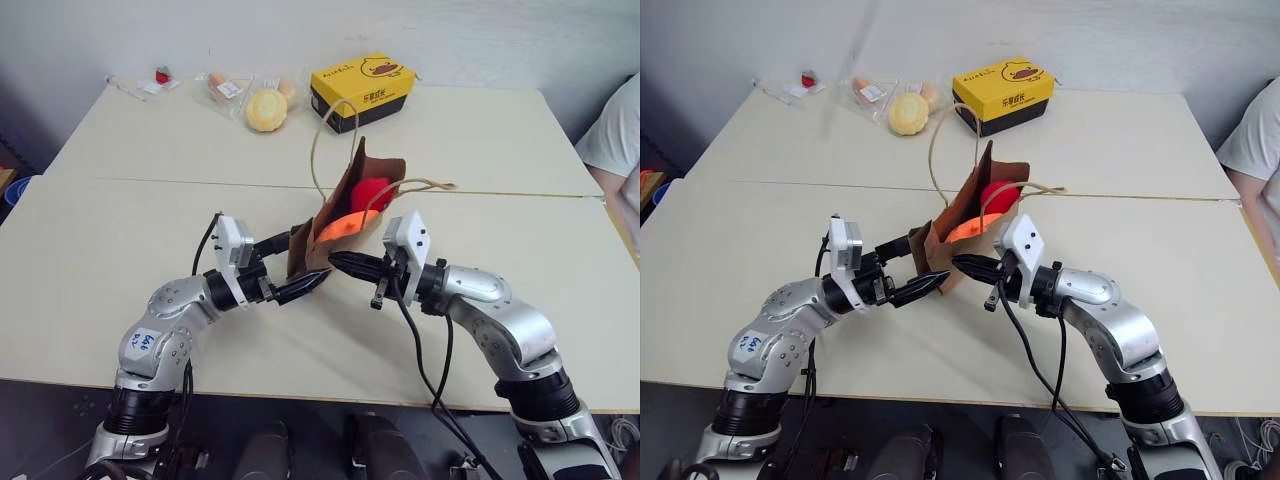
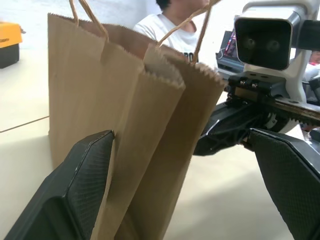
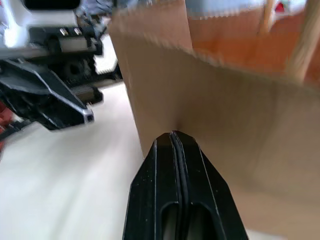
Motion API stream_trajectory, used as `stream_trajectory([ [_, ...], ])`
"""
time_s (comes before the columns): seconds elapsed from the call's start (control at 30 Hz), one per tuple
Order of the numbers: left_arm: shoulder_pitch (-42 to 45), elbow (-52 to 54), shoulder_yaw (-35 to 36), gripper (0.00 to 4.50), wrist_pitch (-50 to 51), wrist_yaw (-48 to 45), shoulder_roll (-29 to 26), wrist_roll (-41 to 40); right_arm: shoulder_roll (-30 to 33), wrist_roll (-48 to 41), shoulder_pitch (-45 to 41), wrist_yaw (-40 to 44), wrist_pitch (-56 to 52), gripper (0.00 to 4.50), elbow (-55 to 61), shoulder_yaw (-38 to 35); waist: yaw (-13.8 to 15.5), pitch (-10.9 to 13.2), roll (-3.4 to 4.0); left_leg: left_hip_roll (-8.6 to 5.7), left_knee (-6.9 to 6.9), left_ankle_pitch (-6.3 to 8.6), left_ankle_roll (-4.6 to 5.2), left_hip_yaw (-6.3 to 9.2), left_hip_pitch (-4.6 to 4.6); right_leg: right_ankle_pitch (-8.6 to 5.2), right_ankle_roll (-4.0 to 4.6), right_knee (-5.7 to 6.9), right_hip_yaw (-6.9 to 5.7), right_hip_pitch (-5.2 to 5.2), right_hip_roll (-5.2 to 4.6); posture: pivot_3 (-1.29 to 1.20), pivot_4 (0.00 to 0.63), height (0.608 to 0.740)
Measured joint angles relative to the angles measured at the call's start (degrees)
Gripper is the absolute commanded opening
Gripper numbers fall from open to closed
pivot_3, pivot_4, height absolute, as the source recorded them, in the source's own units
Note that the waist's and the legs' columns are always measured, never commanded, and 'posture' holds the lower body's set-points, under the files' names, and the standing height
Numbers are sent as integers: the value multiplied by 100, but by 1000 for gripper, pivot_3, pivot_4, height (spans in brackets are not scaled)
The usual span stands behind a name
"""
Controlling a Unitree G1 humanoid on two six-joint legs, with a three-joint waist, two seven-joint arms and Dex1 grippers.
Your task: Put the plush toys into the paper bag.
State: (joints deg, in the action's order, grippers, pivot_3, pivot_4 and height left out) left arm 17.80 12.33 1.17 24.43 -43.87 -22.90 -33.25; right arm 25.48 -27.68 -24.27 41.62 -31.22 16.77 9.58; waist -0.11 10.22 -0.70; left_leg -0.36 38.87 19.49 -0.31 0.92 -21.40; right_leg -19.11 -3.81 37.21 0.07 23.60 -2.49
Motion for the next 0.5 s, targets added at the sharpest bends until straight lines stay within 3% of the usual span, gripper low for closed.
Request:
stream_trajectory([
  [0.5, 471, -926, -88, 4500, -742, 7, 343, 662, -125, 857, -239, 101, 423, 23, -370, 295, -1, 0, 0, -1, 4, 0, -1, -3, -1, 0, 0, 19, 1, 5, 0, 0, 150, 740],
])
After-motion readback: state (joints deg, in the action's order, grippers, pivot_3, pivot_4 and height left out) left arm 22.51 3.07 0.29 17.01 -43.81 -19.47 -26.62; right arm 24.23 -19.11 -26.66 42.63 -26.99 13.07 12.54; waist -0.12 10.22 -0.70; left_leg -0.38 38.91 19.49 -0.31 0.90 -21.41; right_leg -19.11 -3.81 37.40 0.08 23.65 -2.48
